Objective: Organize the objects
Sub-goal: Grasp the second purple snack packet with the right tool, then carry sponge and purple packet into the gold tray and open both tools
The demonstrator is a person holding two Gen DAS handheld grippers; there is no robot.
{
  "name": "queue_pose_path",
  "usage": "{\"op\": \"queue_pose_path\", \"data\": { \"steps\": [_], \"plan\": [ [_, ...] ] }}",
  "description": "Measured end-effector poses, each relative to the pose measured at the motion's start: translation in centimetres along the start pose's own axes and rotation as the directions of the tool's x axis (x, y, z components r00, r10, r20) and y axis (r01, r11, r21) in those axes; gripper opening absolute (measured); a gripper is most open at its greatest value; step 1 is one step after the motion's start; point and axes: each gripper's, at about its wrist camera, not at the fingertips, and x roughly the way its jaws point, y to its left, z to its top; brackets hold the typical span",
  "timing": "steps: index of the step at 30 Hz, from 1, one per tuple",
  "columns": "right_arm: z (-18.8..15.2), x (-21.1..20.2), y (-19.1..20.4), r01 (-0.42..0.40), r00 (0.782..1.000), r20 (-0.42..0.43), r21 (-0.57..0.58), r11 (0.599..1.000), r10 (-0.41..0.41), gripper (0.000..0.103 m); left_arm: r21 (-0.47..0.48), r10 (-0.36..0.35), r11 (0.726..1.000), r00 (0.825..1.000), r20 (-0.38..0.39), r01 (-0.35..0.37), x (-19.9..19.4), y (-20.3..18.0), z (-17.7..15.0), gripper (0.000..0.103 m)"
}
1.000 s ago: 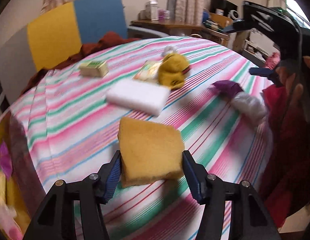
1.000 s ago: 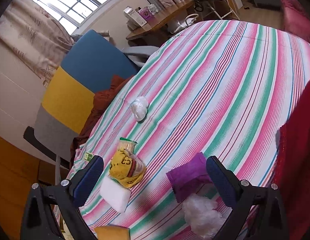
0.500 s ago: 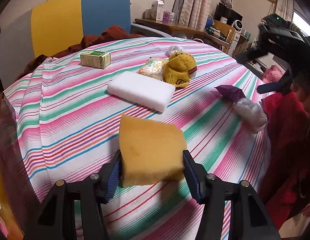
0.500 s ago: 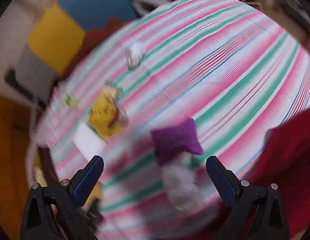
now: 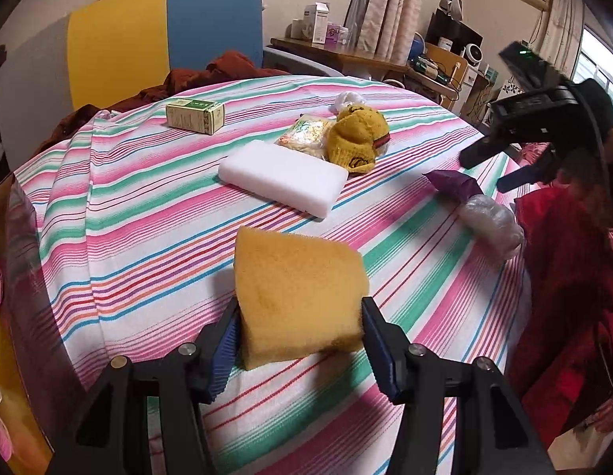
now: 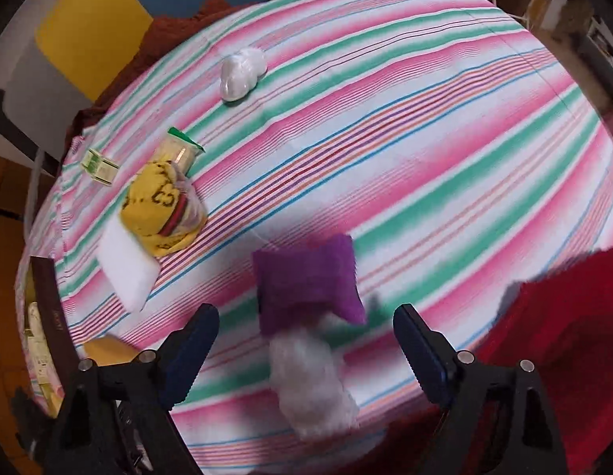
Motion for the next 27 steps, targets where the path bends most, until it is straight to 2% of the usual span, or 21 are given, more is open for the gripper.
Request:
{"op": "queue_pose_path", "data": {
  "steps": [3,5,6,8,10,15,19,24,27],
  "plan": [
    [0.6,1.4,0.5,0.019,1.0,-0.021,-0.017,1.0,-0.019,0.09,0.007,0.006,1.0,1.0,0.004,-0.006,-0.1,-0.1,-0.2,0.059],
    [0.8,2.4,0.6,0.039,0.999,-0.033,-0.026,0.999,-0.04,0.08,0.005,0.006,1.0,1.0,0.006,-0.006,-0.2,0.0,-0.3,0.058],
    [0.8,3.0,0.7,0.055,0.997,-0.045,-0.04,0.998,-0.056,0.069,0.006,0.006,1.0,1.0,0.007,-0.006,-0.3,0.0,-0.4,0.058],
    [0.7,3.3,1.1,0.084,0.995,-0.049,-0.071,0.994,-0.088,0.064,0.011,0.008,1.0,1.0,0.007,-0.008,-0.4,0.0,-0.4,0.058],
    [0.6,3.1,1.1,0.066,0.997,-0.037,-0.079,0.995,-0.069,0.056,0.011,0.008,1.0,1.0,0.008,-0.009,-0.4,0.0,-0.4,0.058],
    [0.3,2.2,-0.4,-0.008,1.0,0.001,-0.028,1.0,0.008,0.052,0.018,0.017,1.0,1.0,0.017,-0.017,-1.0,-0.4,-0.5,0.056],
    [-0.2,0.4,-0.9,-0.085,0.992,0.095,-0.028,0.996,0.088,0.052,0.016,0.01,1.0,0.999,0.045,-0.011,-2.7,-0.6,-0.4,0.057],
    [-1.8,-3.4,0.4,-0.16,0.956,0.23,-0.111,0.981,0.181,0.052,0.002,0.009,1.0,0.993,0.119,-0.009,-6.1,-0.3,0.1,0.057],
    [-1.6,-5.5,3.9,-0.183,0.935,0.266,-0.204,0.962,0.234,0.052,-0.026,0.027,0.999,0.986,0.165,-0.023,-8.3,0.6,0.4,0.057]
  ]
}}
